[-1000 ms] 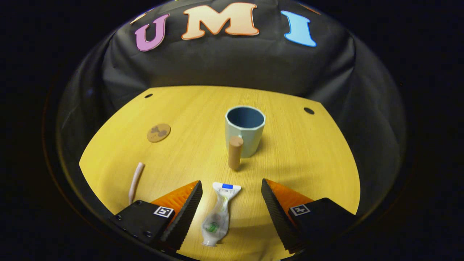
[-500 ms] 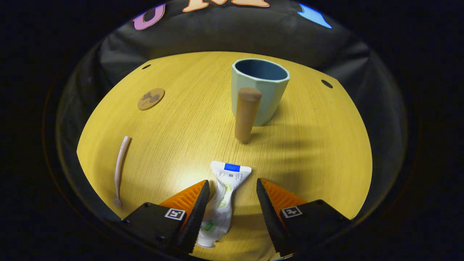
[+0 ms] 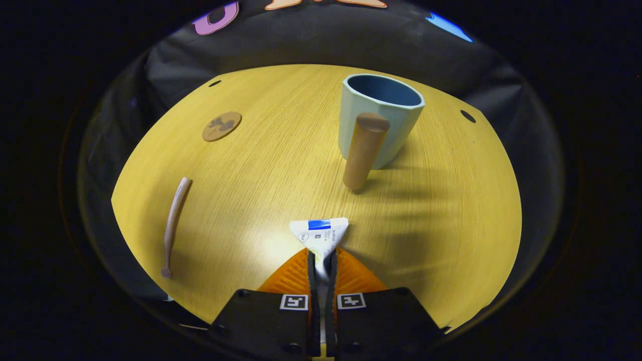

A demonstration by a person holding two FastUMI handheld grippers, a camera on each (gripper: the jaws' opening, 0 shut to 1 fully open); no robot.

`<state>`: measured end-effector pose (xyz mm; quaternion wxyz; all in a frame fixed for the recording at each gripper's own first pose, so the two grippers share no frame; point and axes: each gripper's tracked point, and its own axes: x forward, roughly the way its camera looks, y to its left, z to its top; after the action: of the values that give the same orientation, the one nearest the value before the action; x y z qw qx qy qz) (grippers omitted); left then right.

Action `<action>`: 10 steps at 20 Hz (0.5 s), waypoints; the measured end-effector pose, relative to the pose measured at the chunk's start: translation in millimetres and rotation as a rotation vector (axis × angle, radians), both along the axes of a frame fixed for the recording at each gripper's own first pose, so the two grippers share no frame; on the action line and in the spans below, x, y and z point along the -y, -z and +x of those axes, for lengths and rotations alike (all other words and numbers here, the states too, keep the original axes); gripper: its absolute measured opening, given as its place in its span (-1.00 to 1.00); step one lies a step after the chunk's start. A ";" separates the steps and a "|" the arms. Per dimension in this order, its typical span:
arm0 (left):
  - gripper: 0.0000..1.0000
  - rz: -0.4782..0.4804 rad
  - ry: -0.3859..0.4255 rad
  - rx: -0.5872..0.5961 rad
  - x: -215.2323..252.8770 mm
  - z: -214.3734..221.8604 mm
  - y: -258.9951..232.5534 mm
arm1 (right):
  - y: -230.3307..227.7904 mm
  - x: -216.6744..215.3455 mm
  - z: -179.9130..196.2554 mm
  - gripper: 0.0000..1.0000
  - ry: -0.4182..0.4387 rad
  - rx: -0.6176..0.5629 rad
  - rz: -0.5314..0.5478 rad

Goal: Put the toothbrush and toothpaste on the desktop into the cup, then pick up the cup and place it on the coaster on the desktop.

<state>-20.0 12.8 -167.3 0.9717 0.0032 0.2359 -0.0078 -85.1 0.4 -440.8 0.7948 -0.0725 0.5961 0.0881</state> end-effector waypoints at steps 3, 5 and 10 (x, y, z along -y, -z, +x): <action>0.90 -0.031 0.018 -0.108 12.2 -1.7 31.9 | -0.1 -0.3 0.3 -0.86 0.004 0.001 0.007; 0.92 -0.036 0.037 -0.186 20.1 -5.6 58.1 | 0.1 -0.3 -0.5 -0.87 0.003 0.006 0.009; 0.93 -0.056 0.057 -0.455 33.9 -32.5 131.5 | -0.1 0.2 0.7 -0.87 0.001 0.006 0.014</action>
<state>-52.5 -21.1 -298.8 0.8926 -0.0189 0.4484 -0.0422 -84.5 0.3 -440.7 0.7970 -0.0668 0.5933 0.0916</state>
